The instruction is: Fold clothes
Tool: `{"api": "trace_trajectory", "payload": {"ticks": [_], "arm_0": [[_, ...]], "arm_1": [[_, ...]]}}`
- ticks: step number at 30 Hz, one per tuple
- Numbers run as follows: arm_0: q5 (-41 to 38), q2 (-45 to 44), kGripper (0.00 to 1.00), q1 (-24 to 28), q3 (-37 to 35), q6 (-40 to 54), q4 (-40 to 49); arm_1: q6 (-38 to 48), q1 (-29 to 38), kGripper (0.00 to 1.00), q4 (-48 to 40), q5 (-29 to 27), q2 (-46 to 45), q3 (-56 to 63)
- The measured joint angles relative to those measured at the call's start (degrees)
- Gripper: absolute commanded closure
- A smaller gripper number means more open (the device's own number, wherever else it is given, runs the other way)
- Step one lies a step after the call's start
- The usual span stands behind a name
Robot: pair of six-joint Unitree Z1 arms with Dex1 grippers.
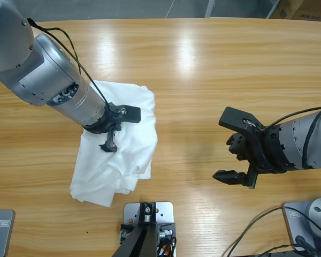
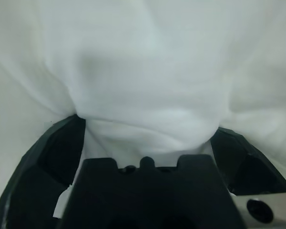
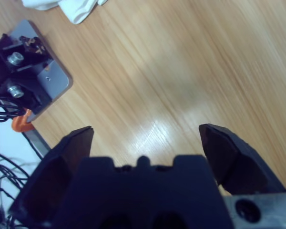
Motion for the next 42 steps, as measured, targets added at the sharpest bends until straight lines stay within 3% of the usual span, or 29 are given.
{"api": "trace_trajectory", "payload": {"ticks": [7, 11, 17, 25, 29, 32, 37, 42], "arm_0": [[-0.6, 1.1, 0.032, 10.6, -1.2, -8.1, -0.7], [0.7, 3.1, 0.032, 18.3, -4.9, -18.4, -0.6], [3.3, 10.4, 0.032, 26.9, -19.6, -35.1, 6.3], [3.6, 22.7, 0.032, 38.7, -46.2, -42.2, 19.9], [3.7, 28.9, 0.030, 41.4, -60.1, -42.4, 25.9], [3.7, 31.6, 0.031, 42.3, -66.1, -42.4, 28.2], [3.7, 32.6, 0.032, 42.4, -69.6, -42.6, 31.9], [4.0, 30.2, 0.027, 42.4, -69.5, -44.7, 33.6]], "arm_1": [[0.0, 0.0, 0.093, -0.1, 0.0, 0.0, 0.1], [0.0, 0.0, 0.094, -0.1, 0.0, 0.0, 0.1], [0.0, 0.0, 0.093, -0.4, 0.0, 0.3, 0.3], [0.6, 0.0, 0.093, -0.6, 0.0, 1.0, 0.9], [0.9, 0.0, 0.088, -1.1, 0.0, 2.0, 0.9], [1.1, 0.0, 0.000, -1.3, 0.0, 2.2, 0.9], [1.1, 0.0, 0.000, -1.6, 0.0, 1.3, 0.9], [0.1, 0.0, 0.000, -0.3, -0.9, -5.8, 0.0]]}}
